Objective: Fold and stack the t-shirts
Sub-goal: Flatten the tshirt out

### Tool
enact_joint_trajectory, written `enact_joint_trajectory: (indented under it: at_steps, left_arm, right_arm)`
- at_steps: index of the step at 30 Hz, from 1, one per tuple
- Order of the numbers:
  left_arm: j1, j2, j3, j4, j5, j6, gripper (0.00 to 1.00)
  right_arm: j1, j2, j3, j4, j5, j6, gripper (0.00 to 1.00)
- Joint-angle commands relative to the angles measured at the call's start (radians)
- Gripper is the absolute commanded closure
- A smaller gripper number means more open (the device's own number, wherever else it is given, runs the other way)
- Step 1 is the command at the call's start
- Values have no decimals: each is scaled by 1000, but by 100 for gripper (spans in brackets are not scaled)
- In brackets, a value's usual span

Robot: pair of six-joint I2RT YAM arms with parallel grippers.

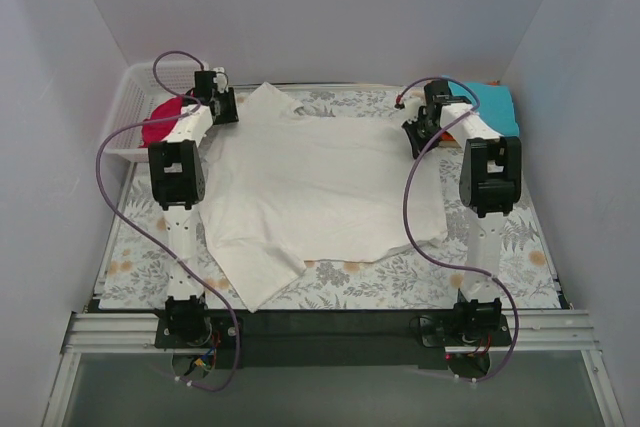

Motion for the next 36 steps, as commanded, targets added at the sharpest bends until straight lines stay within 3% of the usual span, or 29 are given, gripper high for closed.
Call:
enact_joint_trajectory:
  at_steps: [1,4,7,10,14,16,23,32,36]
  left_arm:
    - [-4,126,185,-89,-9,56,63]
    - [-4,183,313,-62,17,72,60]
    - [-6,80,253,7,100,59,56]
    - [-7,-111,78,81,175,54,51]
    - [-21,-305,-44,-24,195,60,48]
    - [-21,-393,-98,-93,212,62,48]
    - [-21,-755,-622,-210,358,209,47]
    - [-21,-1030,-937,-325,326,292,47]
    - [-21,-1109,-1060,-312,280,307,47]
  right_arm:
    - [16,87,84,21,20,27,91]
    - [16,126,167,18,32,56,91]
    - [16,74,160,16,-12,61,86]
    - [19,-55,83,14,-94,46,75]
    - [33,-231,-51,-13,-151,-15,68]
    - [38,-308,-98,-86,-172,-58,68]
    - [47,-479,-394,-202,-174,-178,71]
    - [48,-670,-618,-240,-85,-201,71]
    - [44,-669,-615,-223,-69,-142,71]
